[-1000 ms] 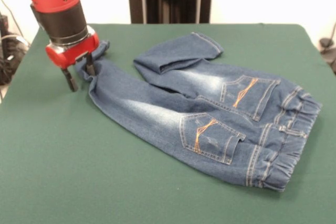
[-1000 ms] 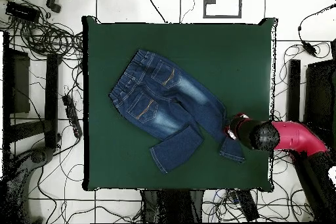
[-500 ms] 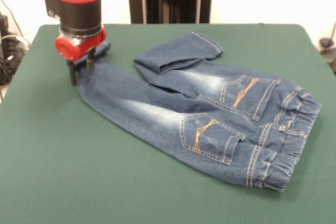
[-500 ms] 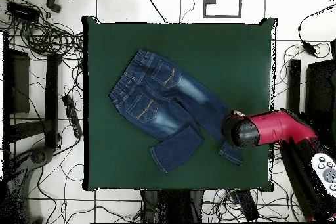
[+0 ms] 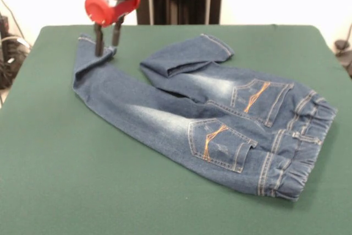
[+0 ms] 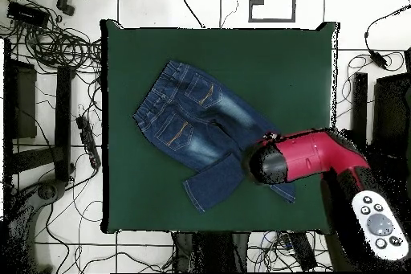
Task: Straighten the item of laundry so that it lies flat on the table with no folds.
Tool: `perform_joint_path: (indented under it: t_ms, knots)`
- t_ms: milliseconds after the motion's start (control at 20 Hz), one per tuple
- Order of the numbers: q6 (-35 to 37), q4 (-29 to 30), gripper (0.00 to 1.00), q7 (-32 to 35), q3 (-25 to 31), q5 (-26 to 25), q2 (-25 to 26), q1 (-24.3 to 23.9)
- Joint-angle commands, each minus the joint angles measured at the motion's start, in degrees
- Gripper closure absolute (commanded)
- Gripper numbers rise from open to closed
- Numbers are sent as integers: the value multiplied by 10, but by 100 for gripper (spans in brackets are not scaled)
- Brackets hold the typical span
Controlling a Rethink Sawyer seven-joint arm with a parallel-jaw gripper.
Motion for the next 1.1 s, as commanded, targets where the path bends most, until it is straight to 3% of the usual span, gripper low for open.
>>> perform_joint_path:
  t_ms: [50, 150, 600, 1100]
  knots:
    - [35, 83, 0, 226, -69, 83, 10, 46]
    - [21, 67, 0, 210, -83, 93, 37, 30]
    - [-2, 43, 0, 259, -149, 114, 99, 71]
    - [-44, 12, 0, 287, -176, 151, 165, 102]
